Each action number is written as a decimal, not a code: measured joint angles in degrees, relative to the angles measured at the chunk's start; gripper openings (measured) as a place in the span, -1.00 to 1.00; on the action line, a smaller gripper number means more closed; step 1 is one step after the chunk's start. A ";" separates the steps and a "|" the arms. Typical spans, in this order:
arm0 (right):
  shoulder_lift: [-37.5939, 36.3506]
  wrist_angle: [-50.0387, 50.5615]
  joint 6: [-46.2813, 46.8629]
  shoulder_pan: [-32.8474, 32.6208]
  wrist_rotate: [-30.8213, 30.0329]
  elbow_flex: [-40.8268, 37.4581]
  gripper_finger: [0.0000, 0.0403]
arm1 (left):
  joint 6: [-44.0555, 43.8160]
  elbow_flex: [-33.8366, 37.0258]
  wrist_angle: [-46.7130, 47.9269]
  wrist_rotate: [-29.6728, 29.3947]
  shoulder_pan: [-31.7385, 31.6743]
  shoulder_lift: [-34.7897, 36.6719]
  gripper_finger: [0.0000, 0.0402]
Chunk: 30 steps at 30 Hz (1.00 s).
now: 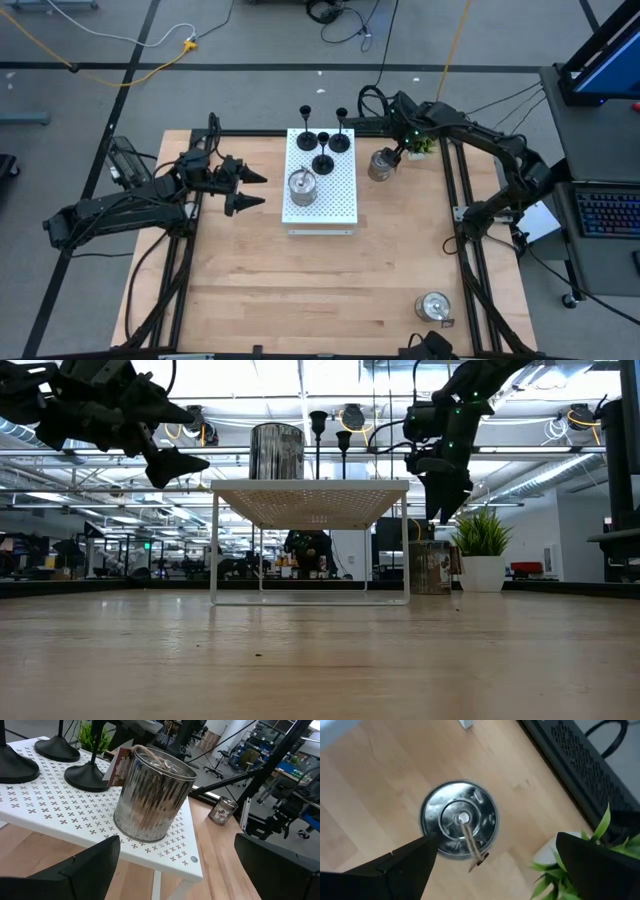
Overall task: Pick & Place candle stick holders
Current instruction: Put the top brown scented candle on the shelf
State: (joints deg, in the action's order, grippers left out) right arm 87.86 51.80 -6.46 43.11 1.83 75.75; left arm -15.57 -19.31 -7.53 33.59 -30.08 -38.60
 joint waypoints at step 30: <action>0.04 -13.91 -6.95 -0.04 8.45 -8.20 0.99 | -0.63 -0.02 -0.02 -0.01 -0.01 0.00 0.99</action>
State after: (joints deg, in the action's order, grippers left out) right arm 87.90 37.89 -13.41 43.07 10.27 67.55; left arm -16.21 -19.33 -7.55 33.58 -30.08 -38.60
